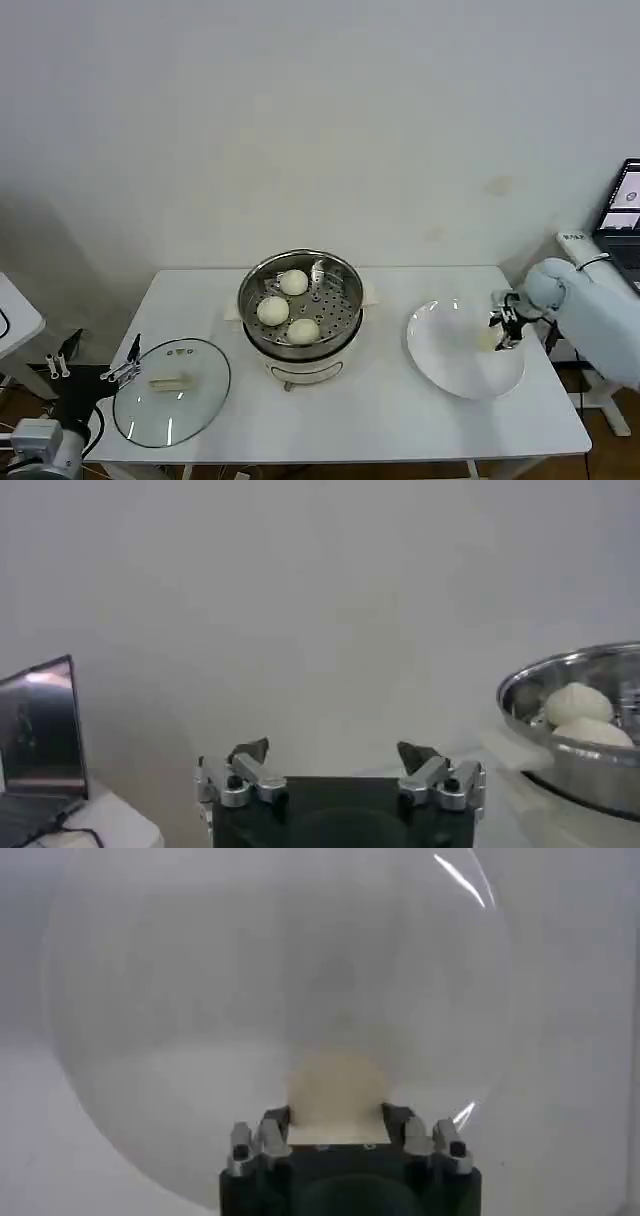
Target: Take steamed baozi put them in steamer then cover it.
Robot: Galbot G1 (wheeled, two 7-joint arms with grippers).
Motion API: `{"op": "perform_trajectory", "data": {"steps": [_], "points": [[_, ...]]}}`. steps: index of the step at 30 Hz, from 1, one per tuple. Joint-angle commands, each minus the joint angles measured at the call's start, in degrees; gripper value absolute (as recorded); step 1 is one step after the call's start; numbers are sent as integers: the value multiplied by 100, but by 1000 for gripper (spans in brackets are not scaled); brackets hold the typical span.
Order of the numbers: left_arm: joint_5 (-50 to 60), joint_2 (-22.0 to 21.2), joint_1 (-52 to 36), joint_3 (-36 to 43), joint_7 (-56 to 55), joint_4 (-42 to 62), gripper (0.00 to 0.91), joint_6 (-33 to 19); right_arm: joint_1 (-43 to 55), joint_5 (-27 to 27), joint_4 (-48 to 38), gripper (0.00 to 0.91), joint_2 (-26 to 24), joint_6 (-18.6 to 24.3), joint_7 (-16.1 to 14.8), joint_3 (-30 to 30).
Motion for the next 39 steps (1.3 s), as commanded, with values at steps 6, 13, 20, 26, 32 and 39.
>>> {"op": "perform_trajectory", "data": {"steps": [6, 13, 20, 26, 32, 39], "points": [[12, 54, 13, -33, -2, -39, 907, 1, 1755, 946, 1114, 645, -441, -390, -154, -1032], [18, 86, -30, -29, -7, -76, 907, 22, 3423, 1817, 1777, 645, -113, -738, -153, -2310], [21, 90, -33, -56, -18, -38, 907, 8, 4209, 2723, 2435, 645, 631, -1217, 97, -3049], [74, 30, -55, -53, -20, -99, 907, 9, 4317, 3295, 2563, 645, 1406, -1546, 375, -3349], [134, -49, -38, -51, -28, -154, 907, 11, 4253, 3860, 2535, 645, 2134, -2067, 831, -3555], [142, -24, -24, -121, -25, -163, 907, -15, 4042, 4508, 2359, 645, 2493, -2342, 1055, -3692]]}}
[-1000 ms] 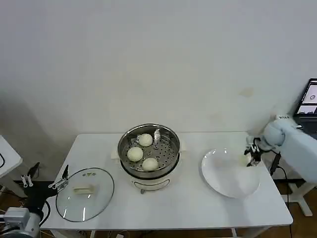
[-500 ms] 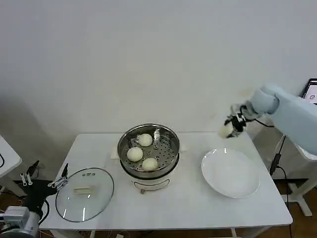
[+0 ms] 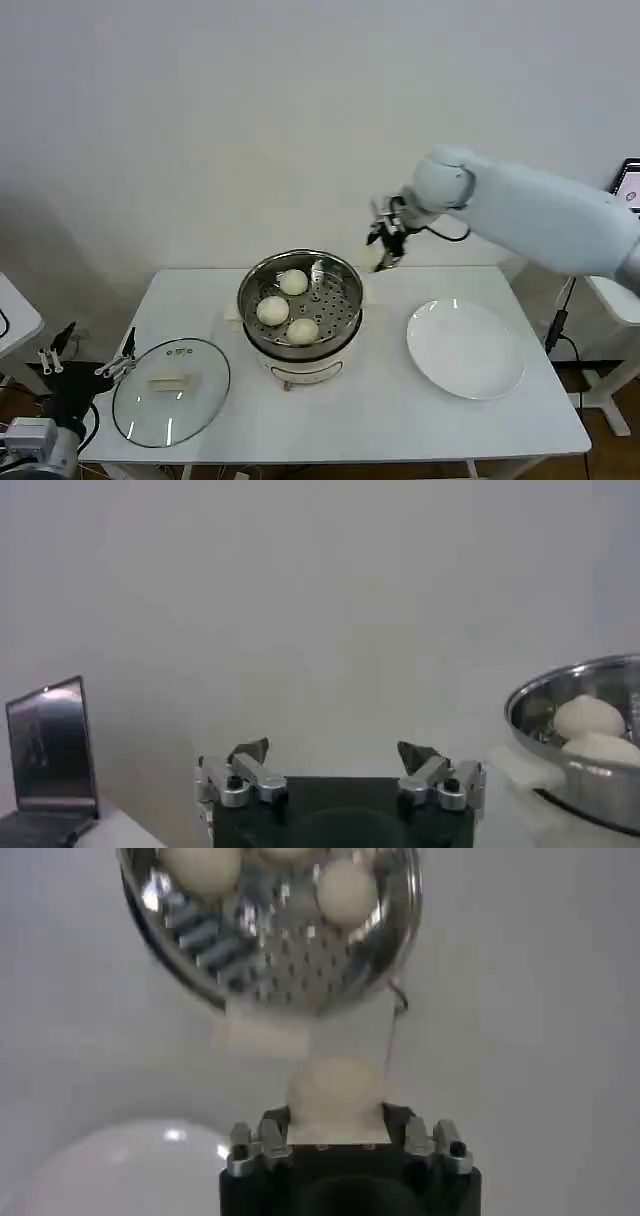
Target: Take steamed baozi put them in steamer then cover it.
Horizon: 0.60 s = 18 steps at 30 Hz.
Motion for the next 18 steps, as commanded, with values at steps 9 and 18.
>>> {"op": "perform_trajectory", "data": {"steps": [9, 18], "points": [[11, 23, 13, -78, -1, 55, 907, -54, -406, 958, -384, 645, 1059, -749, 551, -487], [-8, 68, -3, -124, 6, 122, 907, -81, -911, 427, -844, 645, 1140, -646, 470, -268]]}}
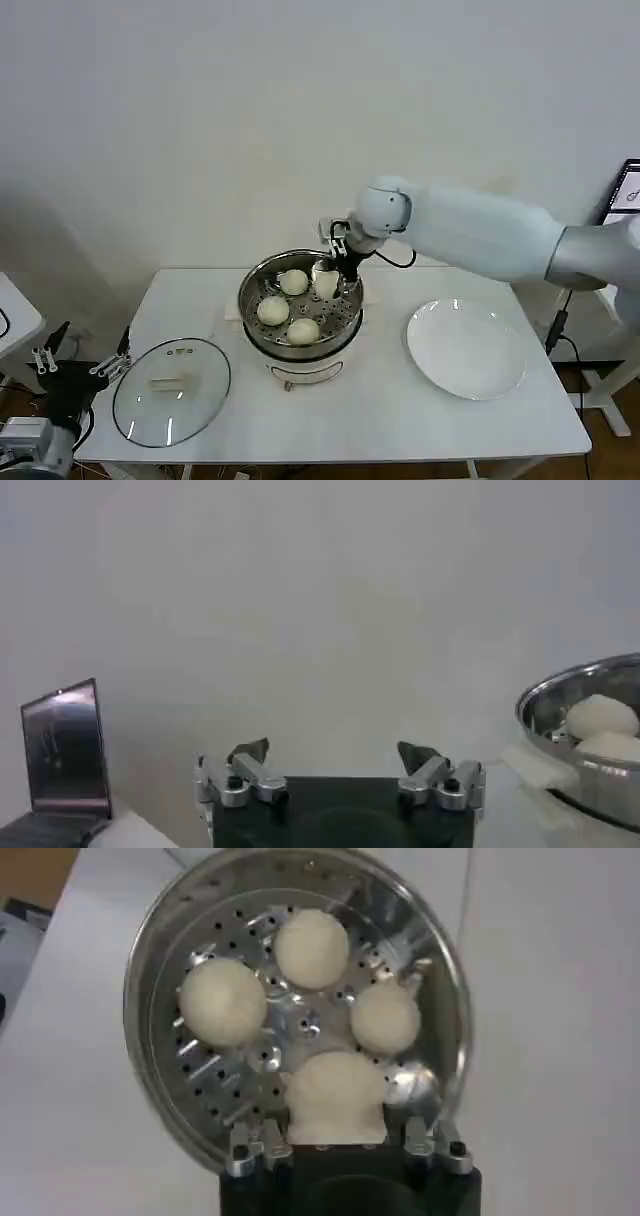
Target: Take steamed baozi put them in steamer then cover it.
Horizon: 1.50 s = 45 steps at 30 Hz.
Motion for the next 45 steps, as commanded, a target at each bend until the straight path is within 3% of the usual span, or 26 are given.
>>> {"op": "perform_trajectory", "data": {"steps": [1, 17, 21, 24, 34, 40, 43, 44, 45], "points": [[-4, 33, 17, -40, 7, 51, 907, -30, -557, -321, -501, 645, 263, -58, 47, 65], [-15, 11, 49, -82, 9, 52, 907, -65, -618, -613, -683, 645, 306, 101, 14, 116], [-15, 4, 54, -84, 7, 40, 907, -64, -642, -599, -625, 695, 278, 150, -30, 112], [-14, 6, 63, -87, 7, 44, 907, -66, -637, -550, -543, 907, 240, 153, 9, 151], [-20, -6, 20, -50, -4, 96, 907, -65, -160, -459, 40, 907, -327, 181, 64, 300], [-44, 14, 31, -75, -16, 115, 907, -60, -52, -88, 998, 907, -1316, 147, 345, 1102], [-63, 9, 21, -60, -18, 129, 907, -61, -287, 244, 1467, 907, -1807, 193, 968, 1616], [-61, 2, -4, -34, -21, 138, 907, -55, -498, 381, 1686, 907, -2034, 193, 1351, 1899], [-59, 3, -24, -1, -25, 142, 907, -52, -638, 440, 1819, 907, -2174, 205, 1484, 2003]]}}
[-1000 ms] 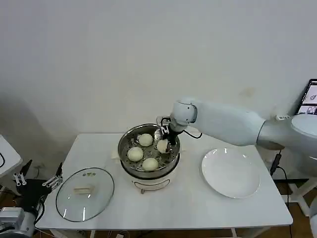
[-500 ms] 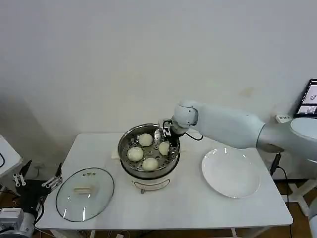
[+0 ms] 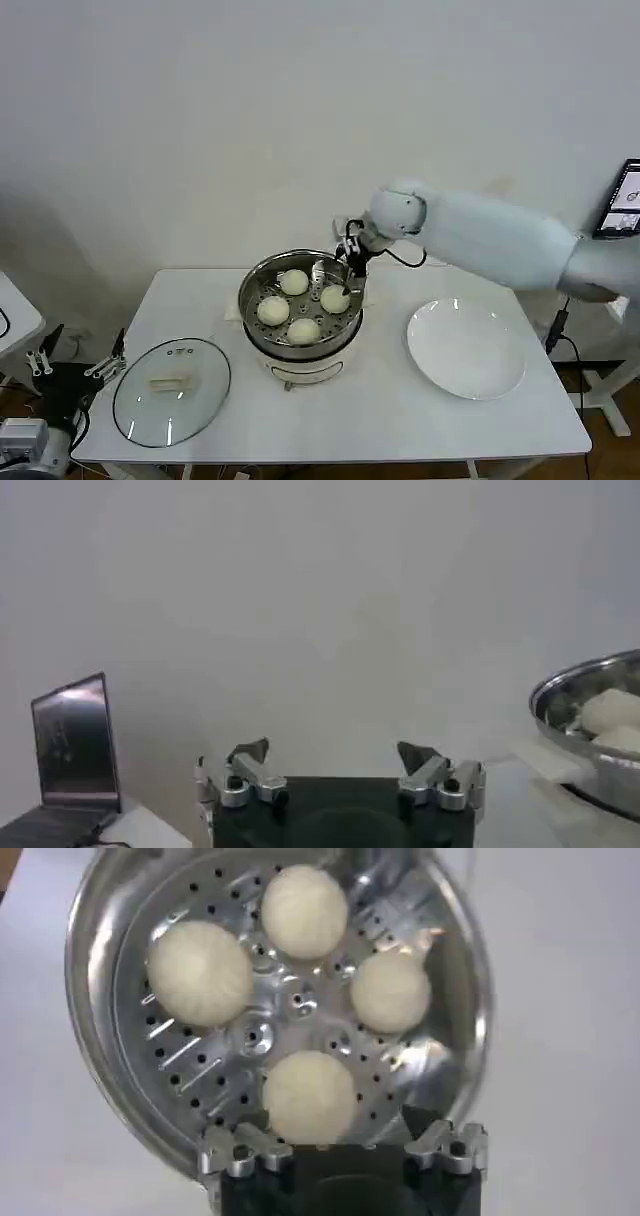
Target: Take steamed baozi put them in steamer then cover it.
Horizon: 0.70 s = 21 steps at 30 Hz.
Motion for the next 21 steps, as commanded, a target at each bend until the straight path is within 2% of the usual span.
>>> {"op": "perform_trajectory", "data": {"steps": [1, 2, 4, 6, 9, 10, 11, 12, 13, 14, 15, 18, 19, 20, 21], "points": [[2, -6, -68, 109, -13, 37, 907, 16, -658, 823, 1691, 907, -1778, 111, 1489, 1570], [2, -7, -109, 165, -39, 60, 907, 30, -1099, 905, 1920, 907, -2040, 129, 1915, 2058], [-16, -7, -159, 231, -119, 97, 907, 80, -1763, 978, 2133, 907, -2256, 234, 2301, 2756], [-40, 16, -211, 303, -333, 176, 907, 143, -2922, 1174, 2533, 907, -2590, 277, 3075, 3754], [-40, 99, -199, 368, -445, 281, 907, 315, -4249, 1126, 2948, 907, -2838, 695, 3743, 5096], [-1, 173, -160, 430, -350, 293, 907, 498, -4521, 1156, 3048, 907, -2890, 781, 3900, 5280], [149, 209, -111, 490, -269, 296, 907, 563, -5392, 1072, 3202, 907, -2926, 934, 4082, 6322], [420, 218, -92, 548, -209, 307, 907, 526, -5856, 936, 3262, 907, -2896, 1010, 4131, 6803], [871, 243, -99, 611, -82, 389, 907, 393, -6774, 840, 3406, 907, -2814, 1095, 4225, 7747], [1117, 248, -105, 638, -41, 442, 907, 256, -7016, 779, 3463, 907, -2700, 1140, 4241, 8300], [1372, 250, -126, 678, -24, 498, 907, 148, -8162, 578, 3590, 907, -2434, 1225, 4218, 9161], [2178, 281, -109, 812, 99, 724, 907, -225, -9746, 249, 3834, 907, -1733, 1570, 3943, 11035], [2463, 274, -72, 902, 68, 822, 907, -308, -10304, 159, 3906, 907, -1436, 1813, 3834, 11556], [2626, 268, -54, 961, 44, 858, 907, -333, -10448, 111, 3922, 907, -1352, 1906, 3808, 11677], [3000, 256, -9, 1039, 18, 929, 907, -462, -10917, -109, 3973, 907, -1032, 2147, 3709, 12114]]}}
